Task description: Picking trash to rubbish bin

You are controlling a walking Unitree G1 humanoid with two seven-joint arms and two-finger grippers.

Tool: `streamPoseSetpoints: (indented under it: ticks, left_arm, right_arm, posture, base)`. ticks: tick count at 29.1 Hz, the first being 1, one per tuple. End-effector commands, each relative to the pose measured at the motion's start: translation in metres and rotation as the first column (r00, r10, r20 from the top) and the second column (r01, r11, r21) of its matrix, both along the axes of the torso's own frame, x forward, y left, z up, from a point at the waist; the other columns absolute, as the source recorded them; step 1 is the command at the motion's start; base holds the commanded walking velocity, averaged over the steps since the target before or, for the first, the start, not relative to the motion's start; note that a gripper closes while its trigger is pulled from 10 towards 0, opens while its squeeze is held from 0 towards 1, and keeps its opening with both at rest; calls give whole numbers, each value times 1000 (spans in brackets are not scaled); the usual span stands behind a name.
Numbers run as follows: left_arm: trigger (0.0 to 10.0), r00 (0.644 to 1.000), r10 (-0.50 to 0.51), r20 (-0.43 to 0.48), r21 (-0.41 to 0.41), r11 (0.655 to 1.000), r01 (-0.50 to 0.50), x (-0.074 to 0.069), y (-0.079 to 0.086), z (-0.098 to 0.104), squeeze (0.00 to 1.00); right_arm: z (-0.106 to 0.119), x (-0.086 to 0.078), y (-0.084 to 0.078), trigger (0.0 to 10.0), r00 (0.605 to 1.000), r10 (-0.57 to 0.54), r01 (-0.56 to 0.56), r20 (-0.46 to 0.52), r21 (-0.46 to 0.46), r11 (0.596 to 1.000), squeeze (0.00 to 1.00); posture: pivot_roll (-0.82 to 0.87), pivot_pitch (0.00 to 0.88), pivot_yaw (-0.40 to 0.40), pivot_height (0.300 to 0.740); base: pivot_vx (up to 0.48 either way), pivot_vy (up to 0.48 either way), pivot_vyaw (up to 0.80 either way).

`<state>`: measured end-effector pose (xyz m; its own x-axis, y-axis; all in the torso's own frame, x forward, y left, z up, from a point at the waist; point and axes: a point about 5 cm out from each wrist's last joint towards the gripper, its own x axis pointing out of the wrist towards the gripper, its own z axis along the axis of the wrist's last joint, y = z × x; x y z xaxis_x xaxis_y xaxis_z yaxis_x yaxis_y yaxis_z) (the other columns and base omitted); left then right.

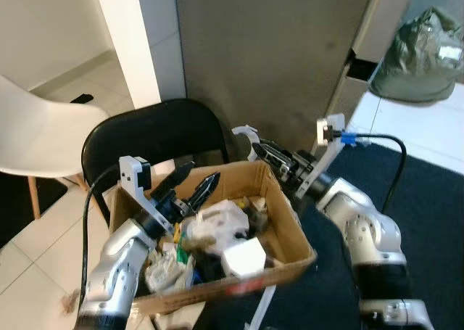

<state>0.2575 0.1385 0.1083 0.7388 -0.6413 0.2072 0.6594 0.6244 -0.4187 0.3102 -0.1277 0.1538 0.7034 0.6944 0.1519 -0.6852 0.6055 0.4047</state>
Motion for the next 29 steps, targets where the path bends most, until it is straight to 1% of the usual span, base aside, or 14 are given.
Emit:
streamPoseSetpoints:
  ticks: [1,2,3,17,20,22,23,24,25,26,27,28,29]
  left_arm:
    - [10000,1000,10,-17,-11,1000,-10,-2,1,-1,0]
    - [10000,1000,10,-22,-13,1000,-10,-2,1,-1,0]
    - [10000,999,8,-35,-17,1000,-8,-3,1,-1,0]
    - [10000,996,-12,-90,-32,999,10,-7,1,0,0]
    - [10000,989,-8,-145,-56,998,0,-8,1,-2,0]
    - [10000,984,-3,-180,-57,998,-7,-9,2,-3,0]
    - [10000,979,-5,-202,-58,998,-7,-9,2,-5,0]
    - [10000,976,-6,-217,-59,998,-7,-9,2,-5,0]
    - [10000,973,-8,-232,-59,998,-6,-8,3,-6,0]
    - [10000,963,-11,-270,-63,998,-7,-8,3,-8,0]
    - [10000,955,-13,-296,-65,998,-7,-7,3,-9,0]
    - [10000,934,-23,-357,-81,997,-6,-7,2,-12,0]
    - [10000,934,-23,-357,-81,997,-6,-7,2,-12,0]
  right_arm:
    - [1,0,0,10000,1000,6,-6,12,-1,1000,0]
    - [2,-1,0,10000,1000,13,-13,17,6,1000,0]
    - [2,-1,0,10000,999,21,-21,24,0,1000,1000]
    - [0,-2,0,10000,999,26,-25,23,-12,1000,1000]
    - [-1,-1,0,10000,1000,24,-23,20,-19,1000,1000]
    - [-2,-1,1,10000,1000,23,-23,18,-24,999,1000]
    - [-3,-1,1,10000,1000,23,-23,16,-26,999,537]
    - [-3,-1,1,10000,1000,23,-23,15,-26,999,537]
    - [-3,-1,1,10000,1000,24,-23,14,-27,999,47]
    - [-3,-1,1,10000,1000,24,-24,12,-28,999,0]
    - [-3,-1,1,10000,1000,25,-25,11,-28,999,0]
    - [-3,-1,1,10000,1000,25,-25,10,-29,999,0]
    - [-3,-1,1,10000,1000,25,-25,10,-29,999,0]
  posture:
    - [22,0,0,740]
    - [22,0,0,740]
    - [22,0,0,740]
    - [24,0,-5,740]
    - [25,0,-7,740]
    - [25,0,-7,740]
    - [25,0,-7,740]
    - [25,0,-7,740]
    - [25,0,-7,740]
    - [24,0,-7,740]
    - [24,0,-7,740]
    - [24,0,-7,740]
    - [24,0,-7,740]
  base:
    - [0,0,0]
    - [0,0,0]
    - [0,0,0]
    - [0,0,0]
    - [0,0,0]
    - [0,0,0]
    - [0,0,0]
    - [0,0,0]
    - [0,0,0]
    - [0,0,0]
    - [0,0,0]
    - [0,0,0]
    - [0,0,0]
